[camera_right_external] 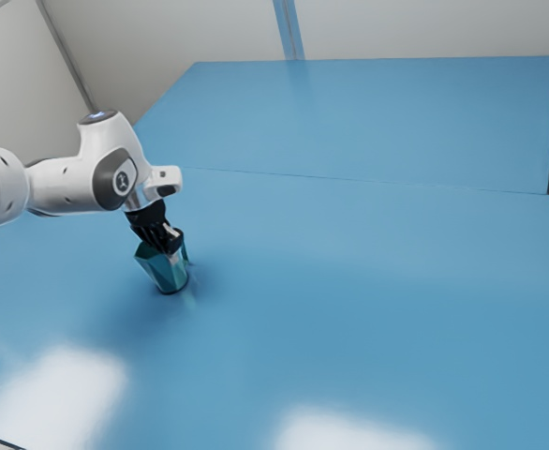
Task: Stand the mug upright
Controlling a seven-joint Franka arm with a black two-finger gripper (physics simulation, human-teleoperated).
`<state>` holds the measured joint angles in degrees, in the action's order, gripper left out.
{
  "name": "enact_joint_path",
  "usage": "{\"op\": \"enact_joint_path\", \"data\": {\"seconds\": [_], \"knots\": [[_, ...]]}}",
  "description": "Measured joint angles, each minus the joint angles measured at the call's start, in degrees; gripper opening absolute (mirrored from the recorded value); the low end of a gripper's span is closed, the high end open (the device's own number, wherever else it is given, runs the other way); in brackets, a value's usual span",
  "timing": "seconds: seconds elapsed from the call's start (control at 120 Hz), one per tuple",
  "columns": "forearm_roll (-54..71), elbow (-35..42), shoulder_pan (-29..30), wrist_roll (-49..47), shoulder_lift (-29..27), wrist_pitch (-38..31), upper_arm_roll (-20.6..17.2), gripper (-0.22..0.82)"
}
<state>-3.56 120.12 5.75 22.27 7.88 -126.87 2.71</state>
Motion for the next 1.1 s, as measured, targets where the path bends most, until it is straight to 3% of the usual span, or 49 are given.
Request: {"op": "enact_joint_path", "data": {"seconds": [0.175,0.367,0.75,1.1], "knots": [[-0.6,0.0,-0.1,-0.5,-0.3,0.0,-0.3,0.27],[-1.4,-2.9,0.0,-0.7,-2.5,3.2,-0.4,0.47],[-0.2,-26.3,-1.0,-1.3,-2.4,22.5,-1.1,0.58],[0.5,-29.6,-0.8,-1.5,-2.8,30.2,-1.2,0.6]]}}
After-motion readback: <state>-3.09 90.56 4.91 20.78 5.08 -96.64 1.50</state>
